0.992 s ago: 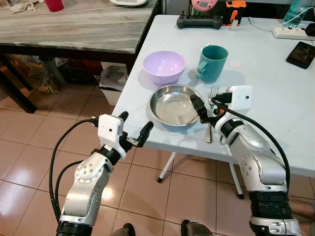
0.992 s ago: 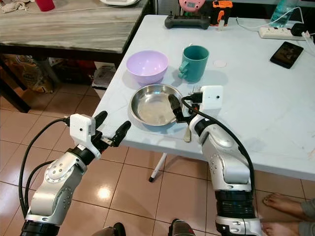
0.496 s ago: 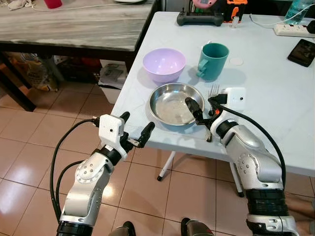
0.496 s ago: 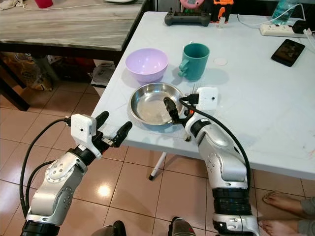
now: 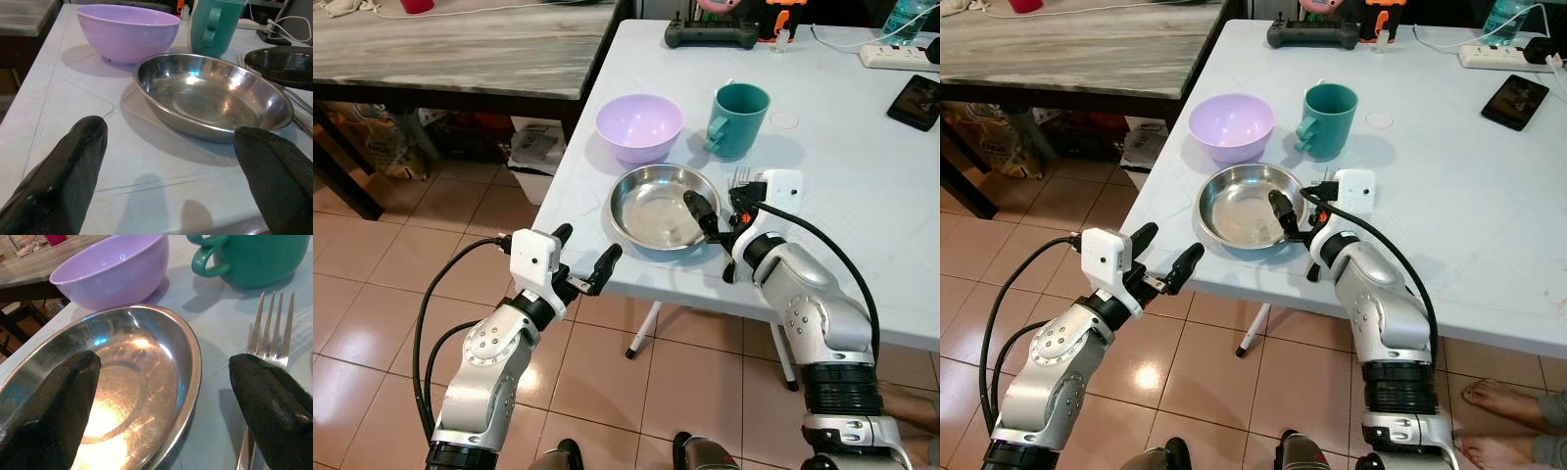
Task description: Setting the table
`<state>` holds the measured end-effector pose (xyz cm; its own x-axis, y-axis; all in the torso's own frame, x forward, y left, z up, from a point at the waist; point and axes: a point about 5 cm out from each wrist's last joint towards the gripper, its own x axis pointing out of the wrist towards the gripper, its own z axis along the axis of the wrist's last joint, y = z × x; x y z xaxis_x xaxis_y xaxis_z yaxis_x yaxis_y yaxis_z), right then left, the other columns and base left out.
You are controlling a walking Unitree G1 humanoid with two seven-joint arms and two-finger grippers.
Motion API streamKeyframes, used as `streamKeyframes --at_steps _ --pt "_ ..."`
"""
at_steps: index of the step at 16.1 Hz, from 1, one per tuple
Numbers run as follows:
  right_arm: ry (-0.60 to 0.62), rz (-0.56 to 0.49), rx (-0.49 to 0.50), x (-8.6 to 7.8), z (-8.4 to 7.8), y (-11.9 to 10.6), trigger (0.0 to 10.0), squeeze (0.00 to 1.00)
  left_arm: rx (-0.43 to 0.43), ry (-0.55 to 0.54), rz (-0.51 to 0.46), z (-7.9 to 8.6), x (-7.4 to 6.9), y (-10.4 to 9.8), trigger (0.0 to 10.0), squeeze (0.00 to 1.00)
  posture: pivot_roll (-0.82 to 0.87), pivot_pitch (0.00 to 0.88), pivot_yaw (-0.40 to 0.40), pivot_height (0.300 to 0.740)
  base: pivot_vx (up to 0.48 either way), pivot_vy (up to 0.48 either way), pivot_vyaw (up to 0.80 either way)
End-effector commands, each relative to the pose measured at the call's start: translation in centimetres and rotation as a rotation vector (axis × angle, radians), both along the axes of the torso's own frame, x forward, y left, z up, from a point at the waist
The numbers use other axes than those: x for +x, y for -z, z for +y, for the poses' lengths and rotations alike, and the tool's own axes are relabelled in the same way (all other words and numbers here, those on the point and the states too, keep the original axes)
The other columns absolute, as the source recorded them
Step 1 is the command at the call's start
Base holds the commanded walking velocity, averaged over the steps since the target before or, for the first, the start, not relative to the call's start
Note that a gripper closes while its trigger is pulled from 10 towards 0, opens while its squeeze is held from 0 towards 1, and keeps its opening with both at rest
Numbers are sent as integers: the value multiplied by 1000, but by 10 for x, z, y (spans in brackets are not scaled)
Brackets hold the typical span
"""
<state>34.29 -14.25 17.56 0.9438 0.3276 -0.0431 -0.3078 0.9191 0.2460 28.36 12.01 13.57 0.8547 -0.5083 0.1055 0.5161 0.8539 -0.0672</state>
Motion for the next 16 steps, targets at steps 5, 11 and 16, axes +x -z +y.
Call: streamKeyframes --at_steps 5,11,16 --pt "-71 58 42 0 11 10 2980 0 0 16 6 -3 -4 1 10000 0 -204 221 49 740 0 0 0" --pt "-97 82 60 -3 13 15 2863 0 -6 19 12 -4 -6 2 10000 0 -207 223 47 740 0 0 0" --pt "-96 117 76 -6 14 21 3216 0 -22 39 12 -6 -8 2 10000 0 -207 223 47 740 0 0 0"
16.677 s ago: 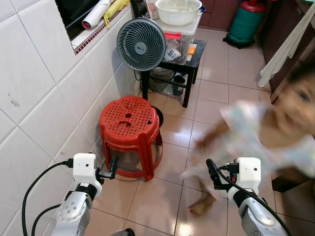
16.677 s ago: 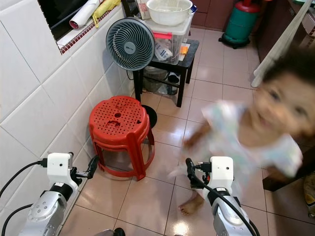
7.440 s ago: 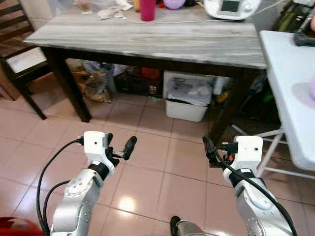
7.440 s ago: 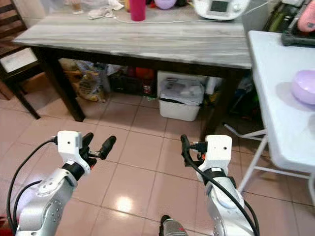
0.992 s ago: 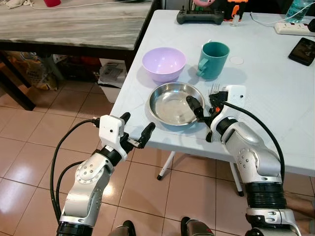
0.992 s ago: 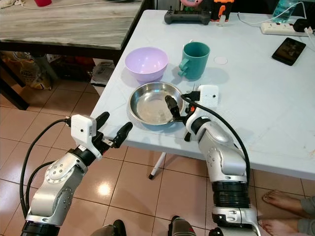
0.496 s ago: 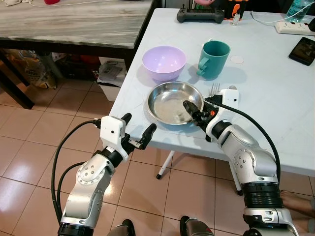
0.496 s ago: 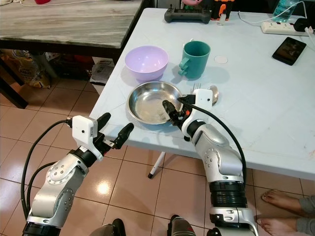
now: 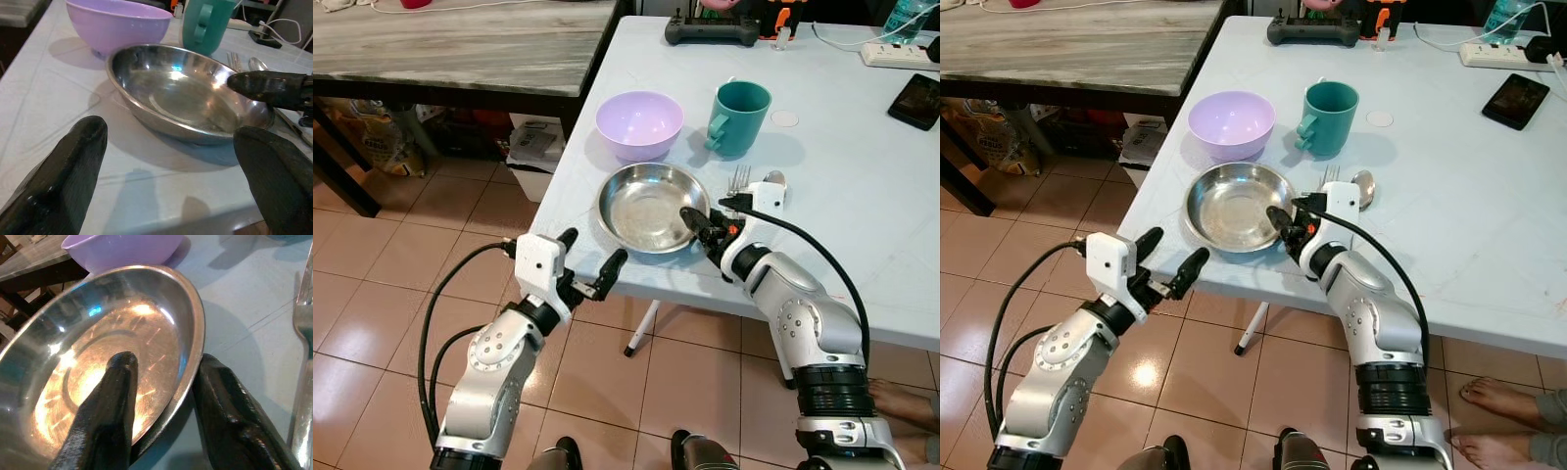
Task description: Setting the table
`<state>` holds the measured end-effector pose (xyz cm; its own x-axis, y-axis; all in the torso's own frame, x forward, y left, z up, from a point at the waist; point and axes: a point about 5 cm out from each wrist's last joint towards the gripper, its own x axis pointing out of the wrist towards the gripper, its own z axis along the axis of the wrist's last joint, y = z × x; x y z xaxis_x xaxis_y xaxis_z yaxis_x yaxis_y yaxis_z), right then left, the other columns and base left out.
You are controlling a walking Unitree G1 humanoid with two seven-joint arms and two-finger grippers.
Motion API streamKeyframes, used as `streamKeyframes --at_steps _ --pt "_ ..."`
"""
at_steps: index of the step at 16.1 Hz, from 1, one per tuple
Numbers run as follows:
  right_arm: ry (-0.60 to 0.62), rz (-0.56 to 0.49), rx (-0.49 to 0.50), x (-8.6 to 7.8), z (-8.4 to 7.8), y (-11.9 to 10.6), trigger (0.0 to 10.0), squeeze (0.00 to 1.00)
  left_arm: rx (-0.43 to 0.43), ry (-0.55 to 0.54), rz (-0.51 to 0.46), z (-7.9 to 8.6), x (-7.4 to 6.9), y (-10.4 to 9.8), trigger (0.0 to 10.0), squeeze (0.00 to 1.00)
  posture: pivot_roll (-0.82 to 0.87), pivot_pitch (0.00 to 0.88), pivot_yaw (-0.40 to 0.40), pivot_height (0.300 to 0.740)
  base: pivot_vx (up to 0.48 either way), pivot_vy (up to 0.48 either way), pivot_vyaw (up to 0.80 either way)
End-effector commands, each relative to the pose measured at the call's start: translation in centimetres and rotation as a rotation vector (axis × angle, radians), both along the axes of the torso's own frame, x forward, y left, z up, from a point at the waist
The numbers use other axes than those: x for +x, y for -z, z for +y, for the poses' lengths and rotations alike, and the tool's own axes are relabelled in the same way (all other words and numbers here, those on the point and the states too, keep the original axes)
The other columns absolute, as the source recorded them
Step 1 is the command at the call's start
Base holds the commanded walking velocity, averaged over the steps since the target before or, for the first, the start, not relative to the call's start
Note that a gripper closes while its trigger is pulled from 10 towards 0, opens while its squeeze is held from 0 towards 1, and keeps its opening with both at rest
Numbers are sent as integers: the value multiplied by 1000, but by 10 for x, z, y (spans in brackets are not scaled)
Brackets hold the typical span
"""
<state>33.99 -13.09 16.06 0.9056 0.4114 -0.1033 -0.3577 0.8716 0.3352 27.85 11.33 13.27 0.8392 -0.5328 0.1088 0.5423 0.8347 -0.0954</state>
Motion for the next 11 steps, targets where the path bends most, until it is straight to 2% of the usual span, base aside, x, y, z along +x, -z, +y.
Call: streamKeyframes --at_steps 1,2,4,5,6,7,8,11 --pt "-11 35 6 -4 3 7 9569 0 -4 23 0 0 -4 -1 10000 0 -211 228 45 740 0 0 0" --pt "-9 41 0 -4 2 8 10000 0 -7 30 -1 -1 -4 -2 10000 0 -211 228 45 740 0 0 0" --pt "7 48 -5 -4 1 10 10000 0 -8 40 -3 -1 -4 -2 10000 0 -211 228 45 740 0 0 0" --pt "15 54 0 -3 -1 10 9686 0 -6 39 -4 -1 -4 -2 10000 0 -213 228 47 740 0 0 0" --pt "21 57 6 -3 -1 9 4157 0 -5 37 -5 -1 -4 -3 10000 0 -213 228 47 740 0 0 0" --pt "23 58 6 -2 -1 9 3216 0 -4 37 -5 -1 -3 -3 10000 0 -213 228 47 740 0 0 0" --pt "25 56 8 -2 -1 8 0 0 -5 37 -5 -1 -3 -3 10000 0 -213 228 47 740 0 0 0" --pt "66 46 24 1 -2 -1 0 0 -1 34 -1 -1 -3 -2 10000 0 -213 228 47 740 0 0 0"
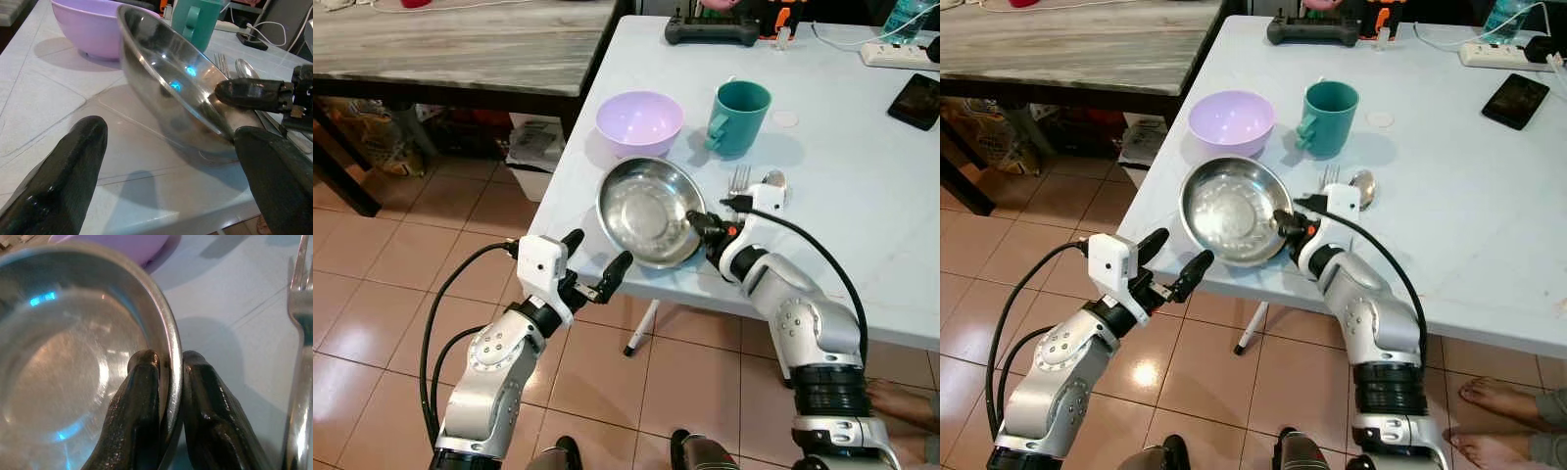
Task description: Setting the table
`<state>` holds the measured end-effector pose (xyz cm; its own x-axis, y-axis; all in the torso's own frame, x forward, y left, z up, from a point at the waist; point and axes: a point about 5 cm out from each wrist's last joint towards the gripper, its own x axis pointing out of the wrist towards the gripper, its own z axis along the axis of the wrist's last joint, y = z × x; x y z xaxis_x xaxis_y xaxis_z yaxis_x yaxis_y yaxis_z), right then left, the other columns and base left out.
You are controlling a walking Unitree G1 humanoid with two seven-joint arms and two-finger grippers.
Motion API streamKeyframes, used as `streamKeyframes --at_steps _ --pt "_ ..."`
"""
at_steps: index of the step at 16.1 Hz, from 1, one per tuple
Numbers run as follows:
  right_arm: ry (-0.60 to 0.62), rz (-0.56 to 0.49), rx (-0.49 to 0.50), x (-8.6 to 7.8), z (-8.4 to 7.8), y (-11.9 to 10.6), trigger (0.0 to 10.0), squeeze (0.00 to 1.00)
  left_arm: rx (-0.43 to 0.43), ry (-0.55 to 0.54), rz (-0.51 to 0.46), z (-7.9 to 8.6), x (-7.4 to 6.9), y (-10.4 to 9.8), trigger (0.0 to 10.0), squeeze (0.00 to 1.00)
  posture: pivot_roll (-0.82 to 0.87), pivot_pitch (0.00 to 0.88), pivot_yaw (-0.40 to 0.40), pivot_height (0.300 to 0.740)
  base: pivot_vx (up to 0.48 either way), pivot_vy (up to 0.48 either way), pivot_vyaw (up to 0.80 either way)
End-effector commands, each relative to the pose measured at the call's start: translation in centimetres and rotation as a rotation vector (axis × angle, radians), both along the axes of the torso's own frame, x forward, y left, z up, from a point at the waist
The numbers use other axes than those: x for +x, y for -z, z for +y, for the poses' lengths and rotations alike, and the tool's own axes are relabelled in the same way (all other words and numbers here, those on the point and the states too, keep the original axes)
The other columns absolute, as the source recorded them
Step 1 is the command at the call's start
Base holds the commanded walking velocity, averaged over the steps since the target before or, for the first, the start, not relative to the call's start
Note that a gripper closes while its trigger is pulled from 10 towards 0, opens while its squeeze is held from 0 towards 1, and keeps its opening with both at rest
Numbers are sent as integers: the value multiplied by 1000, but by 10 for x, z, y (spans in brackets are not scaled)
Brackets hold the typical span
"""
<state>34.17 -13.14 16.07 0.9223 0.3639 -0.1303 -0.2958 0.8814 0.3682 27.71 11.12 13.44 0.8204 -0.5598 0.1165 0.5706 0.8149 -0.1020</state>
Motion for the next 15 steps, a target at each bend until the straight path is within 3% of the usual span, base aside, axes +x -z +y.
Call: streamKeyframes --at_steps 1,2,3,4,8,12,13,14,15 --pt "38 10 7 1 -2 -3 9922 0 9 0 3 1 -2 0 10000 0 -213 228 47 740 0 0 0" --pt "76 8 18 3 -4 -6 10000 0 10 1 3 1 -2 0 10000 0 -213 228 47 740 0 0 0" --pt "108 9 40 5 -6 -9 10000 984 10 1 3 0 -2 0 10000 0 -213 228 47 740 0 0 0" --pt "140 0 55 6 -7 -14 10000 1000 9 1 3 0 -2 0 10000 0 -213 228 47 740 0 0 0" --pt "228 -18 119 6 -8 -30 10000 1000 11 -1 5 1 -2 1 10000 0 -213 228 47 740 0 0 0" --pt "158 -22 153 2 6 -38 10000 1000 8 0 2 0 -1 0 10000 0 -219 230 45 740 0 0 0" --pt "152 -16 153 1 7 -38 10000 451 9 -3 2 0 0 0 10000 0 -217 227 43 740 0 0 0" --pt "145 4 135 1 8 -35 10000 0 9 -5 3 1 0 0 10000 0 -217 226 42 740 0 0 0" --pt "143 26 106 0 8 -30 10000 0 9 -6 2 1 0 0 10000 0 -216 224 41 740 0 0 0"
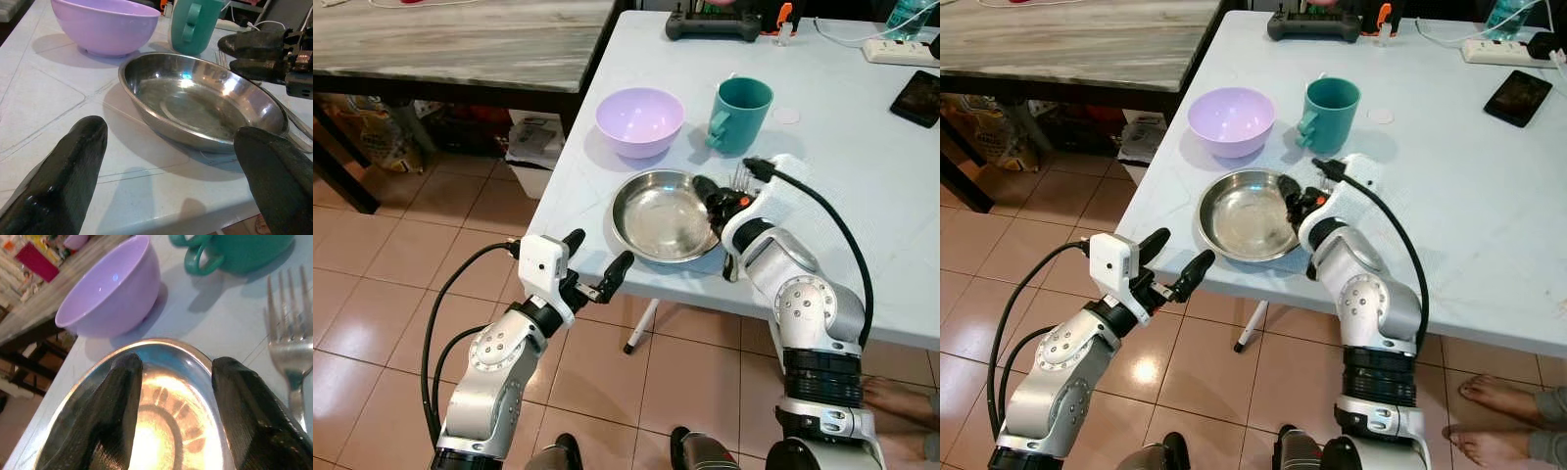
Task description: Setting the table
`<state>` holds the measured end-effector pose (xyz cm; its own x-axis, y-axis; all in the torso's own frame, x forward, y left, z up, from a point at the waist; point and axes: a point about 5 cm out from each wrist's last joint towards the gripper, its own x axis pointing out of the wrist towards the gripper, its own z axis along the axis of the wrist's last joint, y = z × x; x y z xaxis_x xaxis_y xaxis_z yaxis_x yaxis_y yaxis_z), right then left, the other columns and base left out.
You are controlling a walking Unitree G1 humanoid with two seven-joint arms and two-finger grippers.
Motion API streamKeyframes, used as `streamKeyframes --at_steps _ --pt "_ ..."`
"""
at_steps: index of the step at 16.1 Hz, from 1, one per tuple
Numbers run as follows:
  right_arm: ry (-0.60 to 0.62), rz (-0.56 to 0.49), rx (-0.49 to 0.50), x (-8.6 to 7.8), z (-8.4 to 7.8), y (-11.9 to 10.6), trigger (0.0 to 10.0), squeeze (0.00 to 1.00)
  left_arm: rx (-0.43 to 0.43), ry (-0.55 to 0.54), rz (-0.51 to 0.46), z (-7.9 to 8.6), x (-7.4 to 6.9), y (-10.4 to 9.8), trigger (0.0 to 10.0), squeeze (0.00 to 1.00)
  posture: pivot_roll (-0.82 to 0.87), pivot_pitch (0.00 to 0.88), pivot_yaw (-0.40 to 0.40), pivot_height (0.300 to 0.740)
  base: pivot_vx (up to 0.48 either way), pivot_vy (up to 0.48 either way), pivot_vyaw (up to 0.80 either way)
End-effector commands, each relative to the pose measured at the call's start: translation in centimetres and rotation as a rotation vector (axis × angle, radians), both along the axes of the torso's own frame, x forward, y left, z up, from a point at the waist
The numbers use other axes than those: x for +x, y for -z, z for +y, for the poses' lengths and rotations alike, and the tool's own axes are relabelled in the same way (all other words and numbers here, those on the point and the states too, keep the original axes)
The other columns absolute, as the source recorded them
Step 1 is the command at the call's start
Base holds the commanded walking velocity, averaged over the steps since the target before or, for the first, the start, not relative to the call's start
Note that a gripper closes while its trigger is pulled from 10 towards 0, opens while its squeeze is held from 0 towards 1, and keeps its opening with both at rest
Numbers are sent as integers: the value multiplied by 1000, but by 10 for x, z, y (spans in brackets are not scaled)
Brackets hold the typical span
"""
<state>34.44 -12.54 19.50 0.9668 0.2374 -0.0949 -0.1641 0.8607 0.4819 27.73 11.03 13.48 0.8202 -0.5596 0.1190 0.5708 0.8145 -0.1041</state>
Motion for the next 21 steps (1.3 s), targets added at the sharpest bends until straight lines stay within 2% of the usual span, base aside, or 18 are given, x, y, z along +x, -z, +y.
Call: streamKeyframes --at_steps 1,3,6,9,10,14,15,16,17,21 --pt "-6 50 -38 -4 1 8 10000 0 13 -6 2 2 0 0 10000 0 -215 224 41 740 0 0 0" --pt "-5 56 -65 -7 -1 8 10000 0 13 -10 -1 3 0 -1 10000 0 -212 224 39 740 0 0 0" --pt "12 -70 -149 -10 -7 -10 10000 0 11 -7 -1 1 0 0 10000 0 -221 225 40 740 0 0 0" --pt "26 -73 -161 -13 -8 -14 10000 0 11 -6 -4 2 1 -1 10000 0 -221 224 42 740 0 0 0" --pt "29 -70 -161 -15 -8 -15 10000 1000 11 -7 -4 2 1 -1 10000 0 -221 224 42 740 0 0 0" --pt "32 -26 -188 -25 -9 -6 10000 1000 13 -12 0 3 1 0 10000 0 -220 226 40 740 0 0 0" --pt "29 -9 -198 -26 -10 1 10000 941 12 -9 1 2 0 0 10000 0 -220 226 40 740 0 0 0" --pt "20 6 -202 -26 -9 5 10000 173 11 -6 1 1 0 1 10000 0 -220 226 40 740 0 0 0" --pt "13 13 -206 -25 -8 8 10000 0 11 -5 1 1 0 0 10000 0 -227 228 42 740 0 0 0" --pt "-14 41 -207 -20 -2 16 10000 0 12 -4 0 1 0 0 10000 0 -221 233 41 740 0 0 0"
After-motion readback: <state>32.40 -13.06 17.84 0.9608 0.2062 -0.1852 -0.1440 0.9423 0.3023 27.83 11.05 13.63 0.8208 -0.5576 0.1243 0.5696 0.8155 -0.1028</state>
